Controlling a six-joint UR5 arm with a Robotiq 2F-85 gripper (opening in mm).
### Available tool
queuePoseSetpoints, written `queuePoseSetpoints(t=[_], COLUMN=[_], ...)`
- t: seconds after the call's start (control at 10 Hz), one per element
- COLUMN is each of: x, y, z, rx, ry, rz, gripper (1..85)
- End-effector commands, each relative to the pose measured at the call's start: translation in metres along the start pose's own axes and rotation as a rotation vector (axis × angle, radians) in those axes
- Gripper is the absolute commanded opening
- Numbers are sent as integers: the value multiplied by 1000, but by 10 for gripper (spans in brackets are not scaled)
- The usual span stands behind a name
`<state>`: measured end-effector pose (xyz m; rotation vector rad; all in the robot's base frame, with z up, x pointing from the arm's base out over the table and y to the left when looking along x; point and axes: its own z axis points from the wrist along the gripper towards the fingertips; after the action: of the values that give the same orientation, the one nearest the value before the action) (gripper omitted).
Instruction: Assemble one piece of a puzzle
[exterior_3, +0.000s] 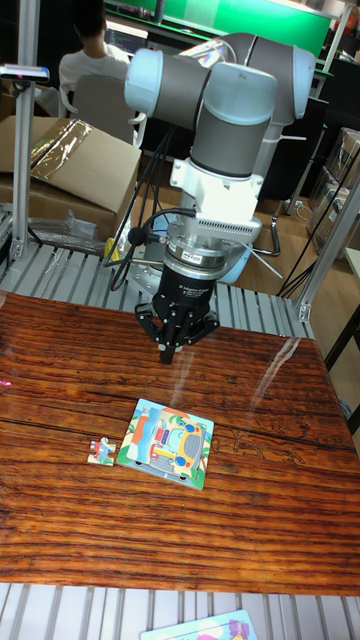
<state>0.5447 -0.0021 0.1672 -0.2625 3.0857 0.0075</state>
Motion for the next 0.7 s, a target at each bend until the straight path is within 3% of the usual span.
queuePoseSetpoints(t=[0.0, 0.2, 0.3, 0.4, 0.6], x=[-2, -7, -2, 10, 29], y=[2, 15, 19, 30, 31], z=[-2, -3, -3, -4, -6], rx=[-10, -61, -77, -118, -119], ry=[-5, -23, -6, 40, 119], rz=[-4, -18, -21, -12, 60], gripper=[13, 13, 13, 13, 13])
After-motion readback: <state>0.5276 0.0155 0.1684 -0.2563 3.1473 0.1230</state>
